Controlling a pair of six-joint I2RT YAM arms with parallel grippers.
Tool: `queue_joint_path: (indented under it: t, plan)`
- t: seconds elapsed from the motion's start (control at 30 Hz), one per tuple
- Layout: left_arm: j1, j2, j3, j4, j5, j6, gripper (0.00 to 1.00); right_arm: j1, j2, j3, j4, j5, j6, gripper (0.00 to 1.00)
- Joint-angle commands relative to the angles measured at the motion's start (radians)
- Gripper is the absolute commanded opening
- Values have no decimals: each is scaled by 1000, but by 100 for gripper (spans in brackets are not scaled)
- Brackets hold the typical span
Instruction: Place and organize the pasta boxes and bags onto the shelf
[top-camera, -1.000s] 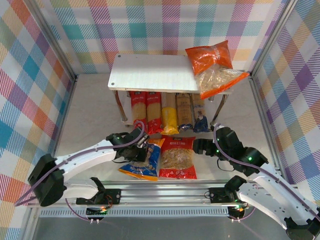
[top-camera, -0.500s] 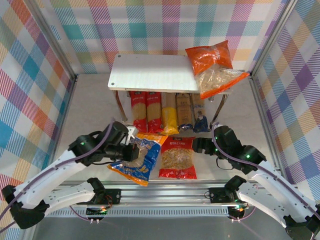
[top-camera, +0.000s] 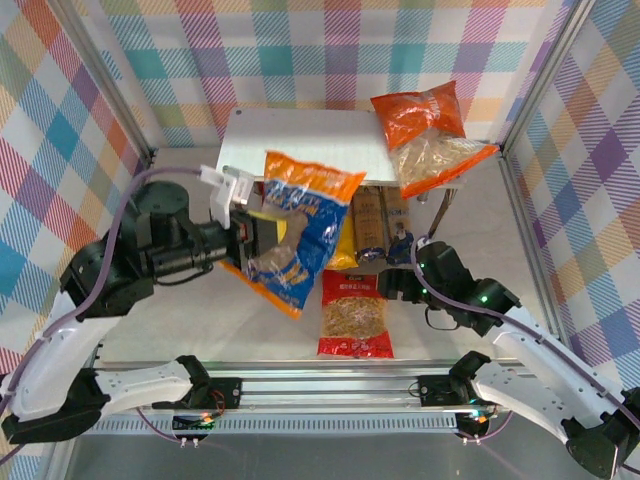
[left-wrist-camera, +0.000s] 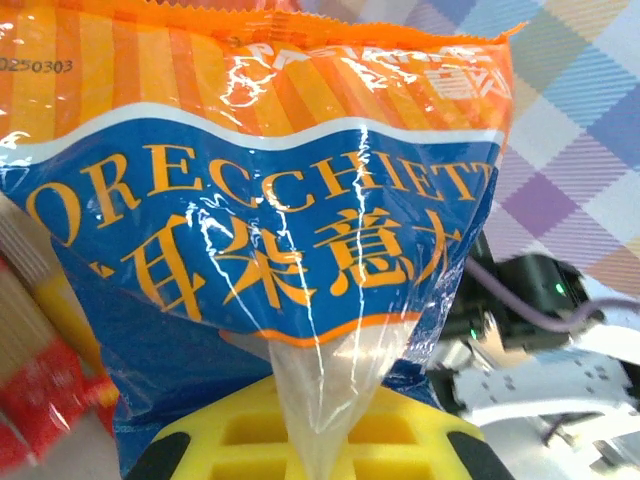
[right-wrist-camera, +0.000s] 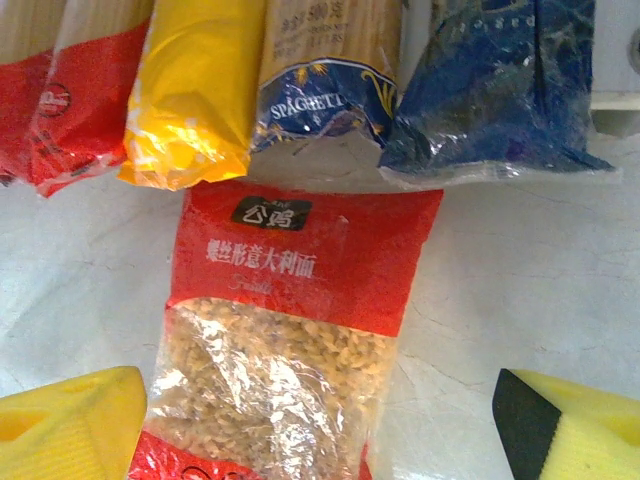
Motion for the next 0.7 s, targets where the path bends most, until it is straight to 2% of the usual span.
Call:
queue_joint_path:
  t: [0.0, 0.1, 0.23, 0.47, 0.67]
  plan:
    - [-4, 72, 189, 131, -150, 144, 0, 8, 17, 40, 20, -27, -11, 90]
    - [-4, 142, 295, 116, -303, 222, 0, 13, 34, 49, 30, -37, -11, 90]
    - [-1, 190, 324, 179, -510, 315, 0, 18, 52, 59, 38, -44, -15, 90]
    - [9, 275, 373, 282, -638, 442, 0, 23, 81, 74, 47, -48, -24, 90]
    - [111, 346, 385, 307, -661, 434, 0, 26, 110, 79, 64, -56, -25, 90]
